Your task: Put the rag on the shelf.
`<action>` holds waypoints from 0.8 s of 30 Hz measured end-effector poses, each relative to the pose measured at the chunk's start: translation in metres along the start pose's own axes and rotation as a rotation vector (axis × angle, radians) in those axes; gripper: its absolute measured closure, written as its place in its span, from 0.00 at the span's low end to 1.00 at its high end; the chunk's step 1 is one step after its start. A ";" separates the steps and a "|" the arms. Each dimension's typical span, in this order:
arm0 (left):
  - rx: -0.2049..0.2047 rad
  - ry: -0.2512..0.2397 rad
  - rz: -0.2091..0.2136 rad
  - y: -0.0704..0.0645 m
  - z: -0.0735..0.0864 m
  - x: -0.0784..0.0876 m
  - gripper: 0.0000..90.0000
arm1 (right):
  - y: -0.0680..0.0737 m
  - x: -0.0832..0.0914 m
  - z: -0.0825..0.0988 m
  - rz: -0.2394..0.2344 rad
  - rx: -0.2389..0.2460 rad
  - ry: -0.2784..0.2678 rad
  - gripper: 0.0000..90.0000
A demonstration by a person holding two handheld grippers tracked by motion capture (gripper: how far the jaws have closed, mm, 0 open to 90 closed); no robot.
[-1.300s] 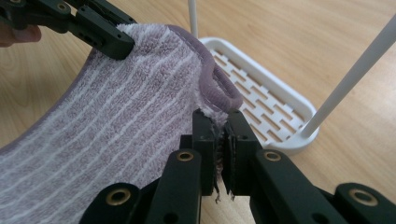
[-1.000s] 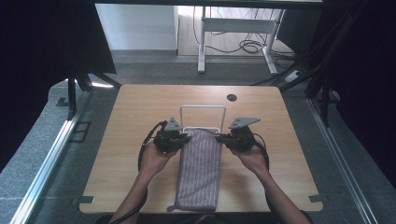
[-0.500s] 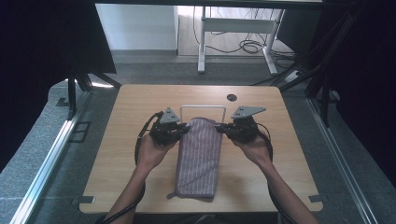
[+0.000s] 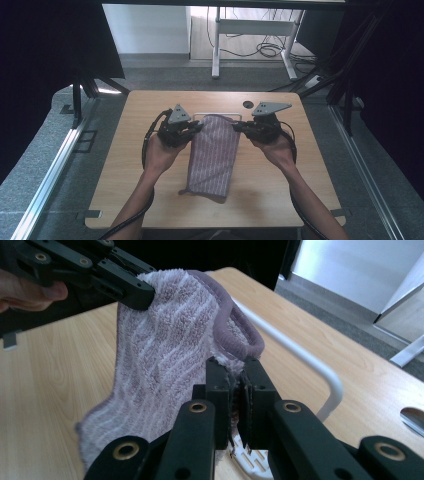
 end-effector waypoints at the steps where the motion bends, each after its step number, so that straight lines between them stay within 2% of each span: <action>1: -0.001 -0.012 -0.003 -0.001 -0.006 0.003 0.90 | -0.002 0.003 -0.005 0.006 0.000 -0.004 0.93; 11: -0.031 -0.053 -0.035 -0.001 -0.030 0.011 0.90 | -0.014 0.016 -0.030 0.035 0.013 -0.034 0.93; 24: -0.041 -0.109 -0.081 0.007 -0.062 0.007 0.89 | -0.034 0.018 -0.056 0.095 0.028 -0.051 0.93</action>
Point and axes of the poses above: each handheld gripper's, and its own axes: x roughly backward along the jaws, z roughly out of its underside, y roughly to its left, the point moved 3 cm from there along -x, roughly forward along the jaws, and after that the axes turned 9 degrees about x, right-handed, at the moved point
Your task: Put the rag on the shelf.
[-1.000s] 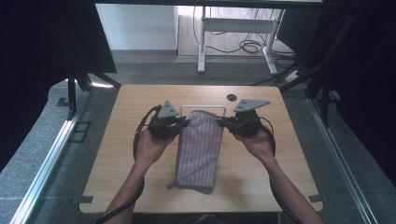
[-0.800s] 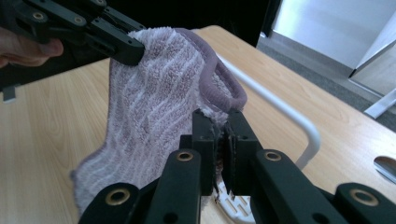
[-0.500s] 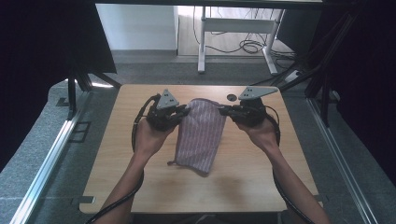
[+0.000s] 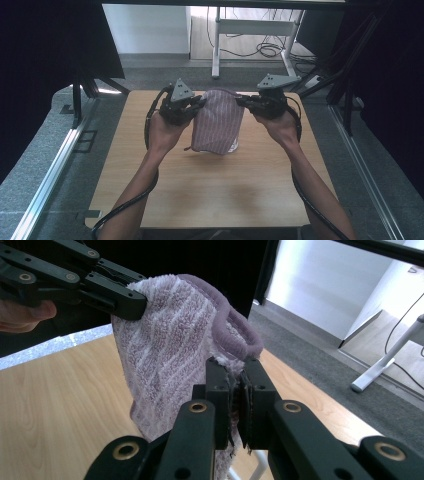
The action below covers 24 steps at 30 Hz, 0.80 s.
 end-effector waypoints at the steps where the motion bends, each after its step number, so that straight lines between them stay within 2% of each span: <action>1: 0.002 -0.003 0.001 0.001 -0.002 0.000 0.89 | -0.003 0.000 -0.004 0.006 -0.003 -0.003 0.93; 14: 0.031 -0.038 -0.009 0.013 -0.025 -0.005 0.89 | -0.022 -0.004 -0.025 0.043 -0.008 -0.017 0.93; 24: 0.086 -0.023 -0.008 0.028 -0.036 -0.012 0.89 | -0.035 -0.011 -0.038 0.060 -0.011 -0.013 0.93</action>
Point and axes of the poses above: each handheld gripper's, and its own axes: x roughly backward along the jaws, z roughly out of its underside, y roughly to its left, the point moved 3 cm from there along -x, roughly forward along the jaws, and after that the axes turned 9 degrees about x, right-handed, at the moved point
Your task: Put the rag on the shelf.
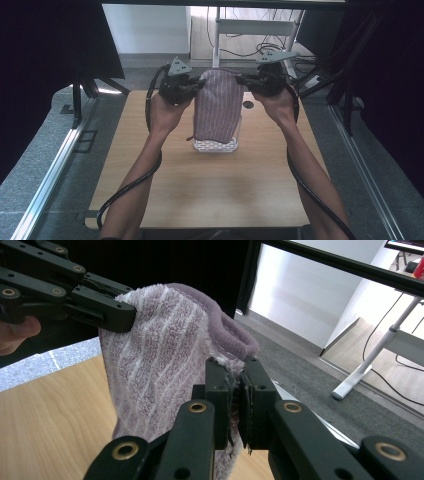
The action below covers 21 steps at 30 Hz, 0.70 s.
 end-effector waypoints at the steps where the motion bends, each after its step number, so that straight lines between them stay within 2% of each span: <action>1: 0.000 0.000 0.000 0.000 0.000 0.000 0.89 | 0.000 0.000 0.000 0.000 0.000 0.000 0.93; 11: 0.026 0.015 -0.015 0.011 -0.004 -0.009 0.88 | -0.010 -0.010 -0.004 0.009 0.001 0.008 0.92; 21: 0.056 0.034 -0.046 0.022 -0.002 -0.026 0.88 | -0.022 -0.026 0.001 0.038 -0.008 0.029 0.92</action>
Point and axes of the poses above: each handheld gripper's, and its own axes: x roughly backward along the jaws, z roughly out of its underside, y roughly to its left, the point moved 3 cm from there along -x, roughly forward along the jaws, and after that the axes turned 9 degrees about x, right-handed, at the moved point
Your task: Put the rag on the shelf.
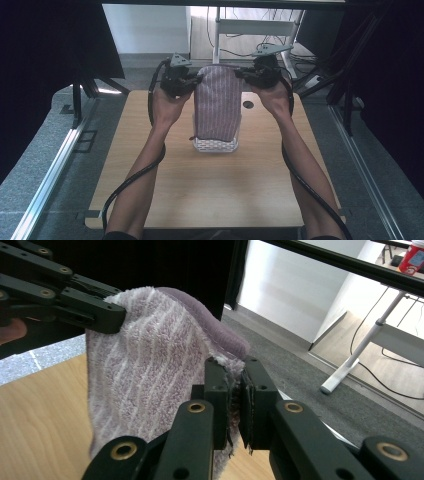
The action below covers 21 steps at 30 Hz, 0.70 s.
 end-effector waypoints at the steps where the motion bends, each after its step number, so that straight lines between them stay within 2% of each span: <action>1: 0.000 0.002 -0.005 0.001 0.000 -0.001 0.88 | -0.001 -0.002 0.001 0.004 -0.004 -0.001 0.92; 11: -0.001 0.021 -0.050 0.007 0.003 -0.019 0.87 | -0.010 -0.027 0.013 0.048 -0.015 0.024 0.92; 18: -0.012 0.037 -0.106 0.011 0.008 -0.036 0.87 | -0.015 -0.045 0.025 0.083 -0.015 0.042 0.92; 21: -0.009 0.041 -0.115 0.012 0.009 -0.041 0.87 | -0.017 -0.053 0.030 0.093 -0.018 0.056 0.92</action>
Point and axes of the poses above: each handheld gripper's, and its own axes: x roughly backward along the jaws, z roughly out of its underside, y roughly to its left, the point moved 3 cm from there along -x, roughly forward along the jaws, and after that the axes turned 9 degrees about x, right-handed, at the moved point
